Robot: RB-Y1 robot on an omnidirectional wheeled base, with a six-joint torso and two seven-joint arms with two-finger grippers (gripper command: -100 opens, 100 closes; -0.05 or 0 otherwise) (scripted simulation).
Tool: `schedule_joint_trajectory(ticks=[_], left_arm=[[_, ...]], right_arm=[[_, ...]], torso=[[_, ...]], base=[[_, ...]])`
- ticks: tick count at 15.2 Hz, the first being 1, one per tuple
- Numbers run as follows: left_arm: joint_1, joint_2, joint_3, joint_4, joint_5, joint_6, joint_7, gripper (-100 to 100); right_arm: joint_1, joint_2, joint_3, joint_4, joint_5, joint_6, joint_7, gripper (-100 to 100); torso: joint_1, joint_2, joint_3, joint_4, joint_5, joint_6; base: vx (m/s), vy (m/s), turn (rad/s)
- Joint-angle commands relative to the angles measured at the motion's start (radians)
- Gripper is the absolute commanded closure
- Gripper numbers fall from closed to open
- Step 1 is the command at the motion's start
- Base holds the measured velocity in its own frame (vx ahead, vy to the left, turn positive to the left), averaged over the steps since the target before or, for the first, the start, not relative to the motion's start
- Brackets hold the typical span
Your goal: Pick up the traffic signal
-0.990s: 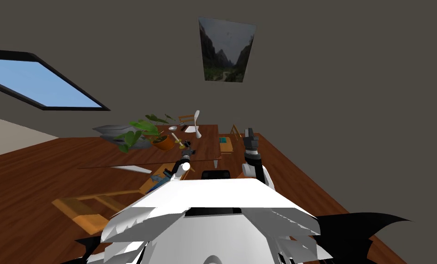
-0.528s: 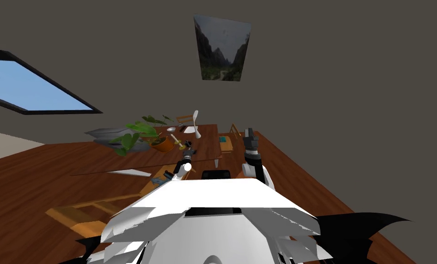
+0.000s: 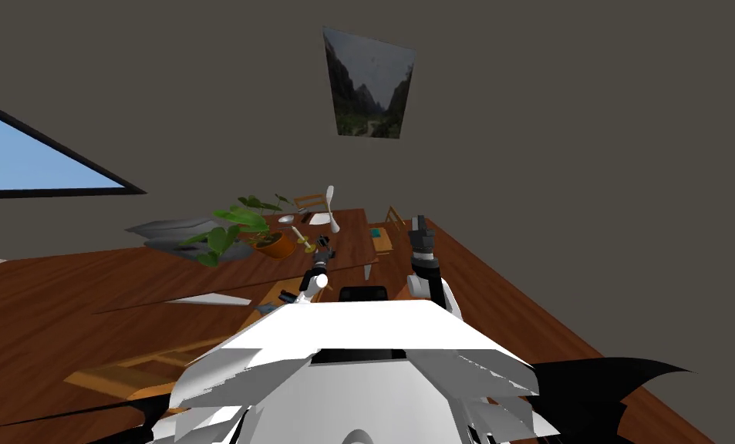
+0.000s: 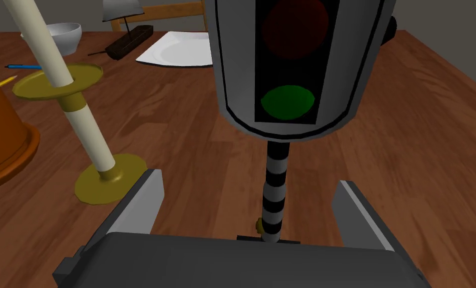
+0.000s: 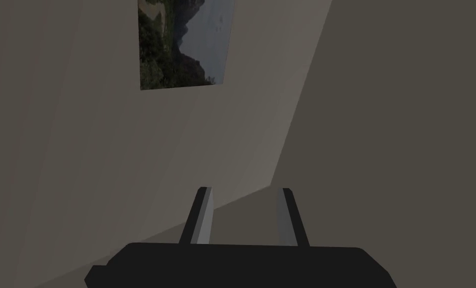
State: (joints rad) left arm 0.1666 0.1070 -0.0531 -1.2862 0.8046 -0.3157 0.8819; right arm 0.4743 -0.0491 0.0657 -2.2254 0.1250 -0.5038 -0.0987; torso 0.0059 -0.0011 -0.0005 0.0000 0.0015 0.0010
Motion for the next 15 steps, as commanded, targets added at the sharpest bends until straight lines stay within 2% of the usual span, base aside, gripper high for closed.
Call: schedule_joint_trajectory(ticks=[1, 4, 5, 6, 9, 10, 11, 15], left_arm=[[-0.031, -0.004, 0.024, 0.027, 0.002, 0.005, -0.009, -100], [-0.075, -0.008, 0.056, 0.066, 0.005, 0.010, -0.019, -100], [-0.056, -0.003, 0.043, 0.049, 0.004, 0.008, -0.012, -100], [-0.031, -0.004, 0.024, 0.027, 0.002, 0.005, -0.009, 100], [0.005, 0.000, -0.002, -0.005, 0.000, 0.001, 0.000, 100], [-0.008, -0.004, 0.009, 0.007, 0.000, 0.003, -0.006, 100], [-0.007, 0.005, -0.009, 0.008, -0.002, -0.027, 0.008, -100], [-0.011, 0.008, -0.032, 0.017, -0.007, -0.071, 0.028, -100]], right_arm=[[0.000, 0.000, 0.000, 0.000, 0.000, 0.000, 0.000, 0], [0.000, 0.000, 0.000, 0.000, 0.000, 0.000, 0.000, 0], [0.000, 0.000, 0.000, 0.000, 0.000, 0.000, 0.000, 0], [0.000, 0.000, 0.000, 0.000, 0.000, 0.000, 0.000, 0], [0.000, 0.000, 0.000, 0.000, 0.000, 0.000, 0.000, 0], [0.000, 0.000, 0.000, 0.000, 0.000, 0.000, 0.000, 0], [0.000, 0.000, 0.000, 0.000, 0.000, 0.000, 0.000, 0], [0.000, 0.000, 0.000, 0.000, 0.000, 0.000, 0.000, 0]], torso=[[0.000, 0.000, 0.000, 0.000, 0.000, 0.000], [-0.005, -0.001, -0.001, 0.000, -0.001, 0.000], [-0.005, -0.002, -0.001, 0.000, -0.001, 0.000], [-0.005, -0.002, -0.001, 0.000, -0.001, 0.000], [-0.004, -0.002, -0.002, -0.001, -0.002, -0.003], [-0.004, -0.003, -0.002, -0.001, -0.001, -0.002], [-0.003, -0.003, -0.002, -0.001, -0.001, -0.001], [0.003, -0.001, -0.001, 0.000, 0.000, -0.001]], base=[[-0.017, 0.009, -0.124], [-0.012, -0.009, -0.093], [-0.005, -0.006, -0.035], [0.004, 0.000, 0.097], [0.016, -0.003, 0.123], [0.008, -0.001, 0.031], [-0.017, 0.031, -0.116], [-0.031, 0.089, -0.125]])
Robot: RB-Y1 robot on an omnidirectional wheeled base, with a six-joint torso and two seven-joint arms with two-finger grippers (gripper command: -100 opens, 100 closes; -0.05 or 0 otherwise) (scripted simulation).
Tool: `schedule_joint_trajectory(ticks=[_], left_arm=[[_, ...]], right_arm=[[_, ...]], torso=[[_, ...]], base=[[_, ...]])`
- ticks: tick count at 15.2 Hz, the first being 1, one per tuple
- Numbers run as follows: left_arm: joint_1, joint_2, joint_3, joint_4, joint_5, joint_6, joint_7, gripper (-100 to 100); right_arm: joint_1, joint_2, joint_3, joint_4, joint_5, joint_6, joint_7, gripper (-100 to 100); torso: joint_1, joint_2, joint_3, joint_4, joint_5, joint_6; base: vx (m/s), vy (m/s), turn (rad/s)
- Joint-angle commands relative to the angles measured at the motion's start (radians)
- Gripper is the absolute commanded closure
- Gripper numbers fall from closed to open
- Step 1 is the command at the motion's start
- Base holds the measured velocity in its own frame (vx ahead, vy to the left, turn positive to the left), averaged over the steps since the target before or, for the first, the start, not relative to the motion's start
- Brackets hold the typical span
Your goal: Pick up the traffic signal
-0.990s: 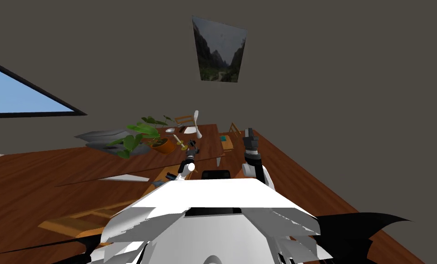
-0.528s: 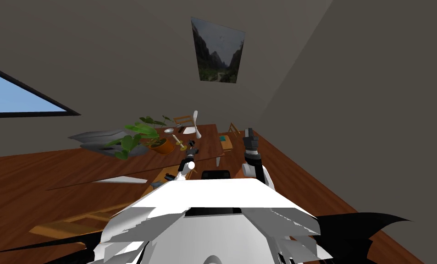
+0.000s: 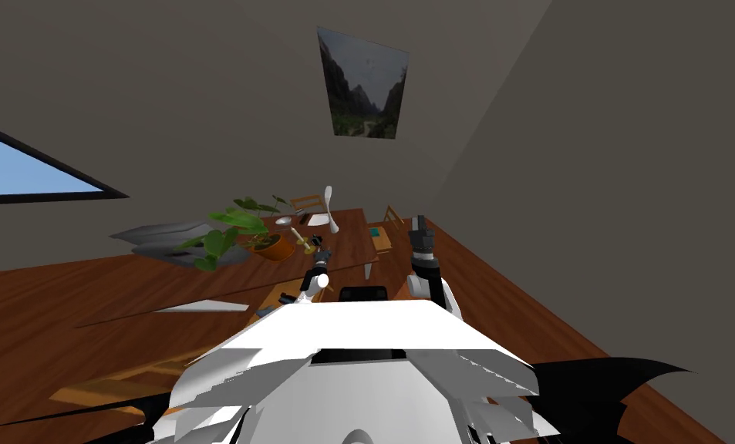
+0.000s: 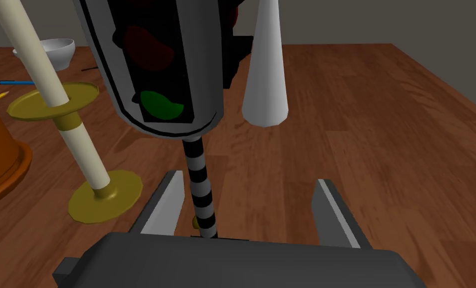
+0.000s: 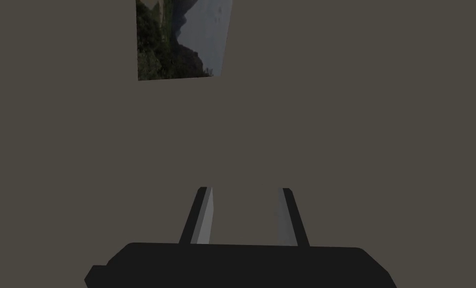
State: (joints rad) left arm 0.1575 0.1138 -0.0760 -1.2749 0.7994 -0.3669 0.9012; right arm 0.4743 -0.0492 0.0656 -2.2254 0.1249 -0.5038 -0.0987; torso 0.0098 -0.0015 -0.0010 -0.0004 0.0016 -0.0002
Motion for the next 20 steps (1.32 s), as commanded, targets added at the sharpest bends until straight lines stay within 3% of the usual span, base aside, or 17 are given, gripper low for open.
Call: schedule_joint_trajectory(ticks=[1, 12, 13, 16, 17, 18, 19, 20], left_arm=[[-0.003, 0.001, -0.013, 0.007, -0.003, -0.028, 0.012, -100], [-0.016, 0.007, -0.088, 0.036, -0.019, -0.168, 0.074, -100], [-0.015, 0.005, -0.079, 0.034, -0.017, -0.151, 0.067, -100], [-0.069, 0.012, -0.057, 0.062, -0.010, -0.131, 0.059, -100], [-0.055, 0.011, -0.062, 0.054, -0.011, -0.138, 0.062, -100], [-0.028, 0.007, -0.076, 0.041, -0.016, -0.150, 0.066, 100], [-0.016, 0.005, -0.081, 0.035, -0.018, -0.156, 0.068, 100], [-0.035, 0.008, -0.073, 0.048, -0.015, -0.146, 0.066, 100]], right_arm=[[0.000, 0.000, 0.000, 0.000, 0.000, 0.000, 0.000, 0], [0.000, 0.000, 0.000, 0.000, 0.000, 0.000, 0.000, 0], [0.000, 0.000, 0.000, 0.000, 0.000, 0.000, 0.000, 0], [0.000, 0.000, 0.000, 0.000, 0.000, 0.000, 0.000, 0], [0.000, 0.000, 0.000, 0.000, 0.000, 0.000, 0.000, 0], [0.000, 0.000, 0.000, 0.000, 0.000, 0.000, 0.000, 0], [0.000, 0.000, 0.000, 0.000, 0.000, 0.000, 0.000, 0], [0.000, 0.000, 0.000, 0.000, 0.000, 0.000, 0.000, 0]], torso=[[0.000, 0.000, 0.000, 0.000, 0.000, 0.000], [-0.001, 0.000, 0.000, 0.000, 0.000, 0.000], [-0.001, 0.000, 0.000, 0.000, 0.000, 0.000], [-0.006, -0.004, -0.002, 0.000, -0.001, 0.000], [-0.007, -0.005, -0.003, 0.000, -0.002, 0.000], [-0.008, -0.005, -0.003, -0.001, -0.002, 0.000], [-0.007, -0.004, -0.002, -0.001, -0.002, 0.000], [-0.007, -0.003, -0.002, 0.000, -0.002, 0.000]], base=[[-0.031, 0.091, -0.101], [-0.035, 0.082, -0.117], [-0.028, 0.054, -0.054], [0.017, -0.009, 0.013], [0.019, -0.016, 0.005], [0.000, 0.000, -0.015], [-0.016, 0.011, -0.021], [-0.013, 0.008, -0.006]])
